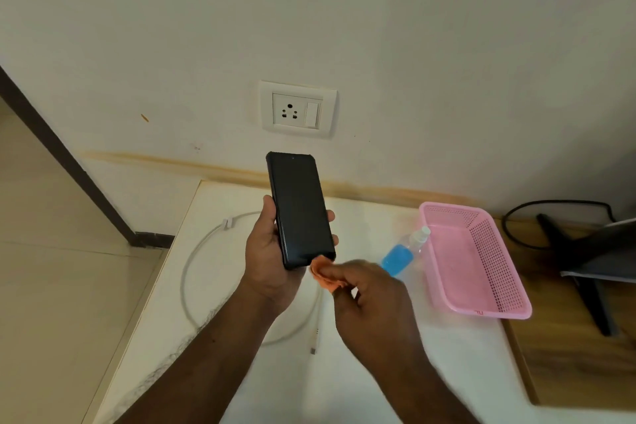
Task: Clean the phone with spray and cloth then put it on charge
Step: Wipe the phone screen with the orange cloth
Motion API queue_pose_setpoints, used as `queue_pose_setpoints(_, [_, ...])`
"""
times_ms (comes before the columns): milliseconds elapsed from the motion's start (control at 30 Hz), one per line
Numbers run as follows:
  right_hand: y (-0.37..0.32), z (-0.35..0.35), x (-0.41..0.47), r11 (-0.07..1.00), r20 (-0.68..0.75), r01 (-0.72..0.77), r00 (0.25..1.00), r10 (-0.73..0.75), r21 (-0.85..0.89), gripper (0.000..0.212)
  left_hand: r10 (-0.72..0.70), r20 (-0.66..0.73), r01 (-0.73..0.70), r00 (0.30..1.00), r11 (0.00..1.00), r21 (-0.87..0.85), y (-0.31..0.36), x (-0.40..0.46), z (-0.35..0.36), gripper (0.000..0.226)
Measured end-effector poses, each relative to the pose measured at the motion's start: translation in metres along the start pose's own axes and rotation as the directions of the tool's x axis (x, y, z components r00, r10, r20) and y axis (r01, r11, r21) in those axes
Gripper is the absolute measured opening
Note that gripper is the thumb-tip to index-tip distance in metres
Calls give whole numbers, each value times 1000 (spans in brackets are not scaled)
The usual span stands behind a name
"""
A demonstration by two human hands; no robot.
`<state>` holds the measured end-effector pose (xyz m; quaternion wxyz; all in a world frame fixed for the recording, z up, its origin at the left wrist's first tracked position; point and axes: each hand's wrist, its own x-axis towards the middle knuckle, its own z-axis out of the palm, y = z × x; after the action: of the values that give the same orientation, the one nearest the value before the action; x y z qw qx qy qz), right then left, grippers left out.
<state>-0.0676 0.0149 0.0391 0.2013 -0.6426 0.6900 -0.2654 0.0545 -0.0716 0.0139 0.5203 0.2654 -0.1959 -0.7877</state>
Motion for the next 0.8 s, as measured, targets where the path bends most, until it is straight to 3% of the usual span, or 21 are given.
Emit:
queue_pose_setpoints(167, [3,-2,-13,890,75,-249,968,238,382,18,-21,-19,22,1000,1000,9,2,-3,-1,72])
queue_pose_setpoints(267, [18,-13,-6,702,154,-408,904,398,583,23,-41,-7,41,999,999,22,7,-3,-1,73])
queue_pose_setpoints(367, [39,-18,5,455,321,-606,765,558,652,4,-64,10,63,998,997,41,9,-4,0,74])
queue_pose_setpoints(467, [64,-18,3,281,368,-618,710,601,734,18,-71,16,68,997,986,149,11,-5,0,76])
queue_pose_setpoints(533, [79,-17,-5,207,402,-618,693,599,758,20,-92,5,89,996,971,220,10,-4,2,90])
queue_pose_setpoints(600, [89,-15,-7,167,423,-615,690,587,771,24,-99,-2,97,995,962,255,7,-2,2,101])
queue_pose_setpoints(700, [95,-13,-4,141,413,-589,699,584,796,23,-85,-46,95,995,953,289,3,0,1,91])
queue_pose_setpoints(800, [102,-10,-5,269,350,-577,737,578,771,20,-3,-148,63,989,914,401,-1,3,0,68])
